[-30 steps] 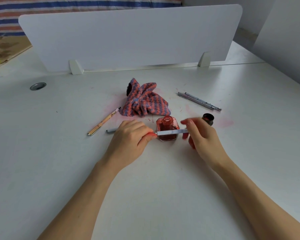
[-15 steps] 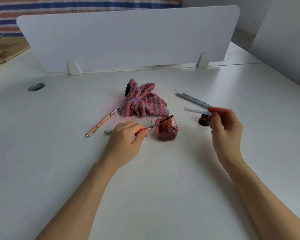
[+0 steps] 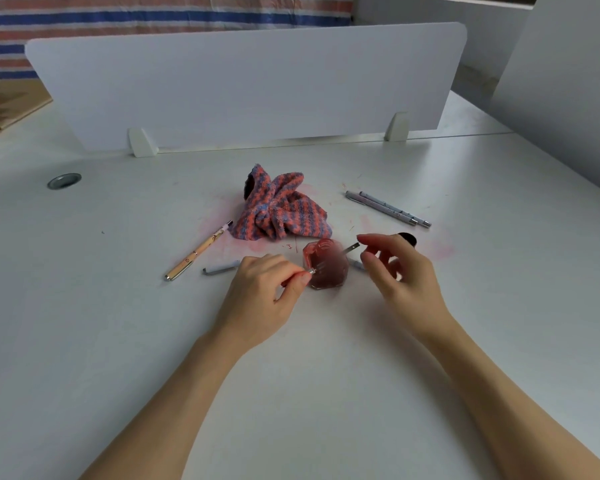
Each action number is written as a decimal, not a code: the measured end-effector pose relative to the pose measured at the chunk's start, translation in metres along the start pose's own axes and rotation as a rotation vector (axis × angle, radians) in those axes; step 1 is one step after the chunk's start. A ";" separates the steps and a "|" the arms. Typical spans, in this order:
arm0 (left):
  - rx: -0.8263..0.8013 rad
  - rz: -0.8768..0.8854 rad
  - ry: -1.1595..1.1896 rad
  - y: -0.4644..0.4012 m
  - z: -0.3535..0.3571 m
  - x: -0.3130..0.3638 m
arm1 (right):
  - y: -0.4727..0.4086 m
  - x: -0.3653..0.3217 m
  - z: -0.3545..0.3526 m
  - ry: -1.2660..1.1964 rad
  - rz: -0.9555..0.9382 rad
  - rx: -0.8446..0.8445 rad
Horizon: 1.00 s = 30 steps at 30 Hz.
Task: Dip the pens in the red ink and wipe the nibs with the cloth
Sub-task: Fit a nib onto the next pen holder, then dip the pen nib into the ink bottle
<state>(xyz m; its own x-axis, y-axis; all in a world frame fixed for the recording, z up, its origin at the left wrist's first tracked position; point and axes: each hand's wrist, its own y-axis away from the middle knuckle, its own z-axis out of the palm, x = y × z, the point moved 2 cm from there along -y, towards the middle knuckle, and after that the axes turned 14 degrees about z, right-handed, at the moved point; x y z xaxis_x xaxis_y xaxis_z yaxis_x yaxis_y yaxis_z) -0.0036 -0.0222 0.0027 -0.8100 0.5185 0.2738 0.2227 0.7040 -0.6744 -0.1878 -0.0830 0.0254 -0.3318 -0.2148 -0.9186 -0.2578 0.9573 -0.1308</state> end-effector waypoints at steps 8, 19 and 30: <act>-0.008 0.043 0.077 -0.002 0.006 0.008 | 0.002 -0.006 0.010 -0.519 0.133 -0.173; 0.011 0.043 0.078 -0.005 0.007 0.014 | 0.005 -0.011 0.012 -0.529 0.079 0.011; 0.096 -0.256 0.078 -0.007 0.002 0.007 | -0.010 -0.021 -0.001 -0.622 -0.036 0.206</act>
<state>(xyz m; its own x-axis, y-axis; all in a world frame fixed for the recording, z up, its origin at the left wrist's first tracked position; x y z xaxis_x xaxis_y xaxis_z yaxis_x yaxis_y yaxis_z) -0.0116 -0.0245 0.0079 -0.7885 0.3678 0.4930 -0.0391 0.7699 -0.6370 -0.1790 -0.0879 0.0464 0.2762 -0.1546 -0.9486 -0.0590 0.9824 -0.1773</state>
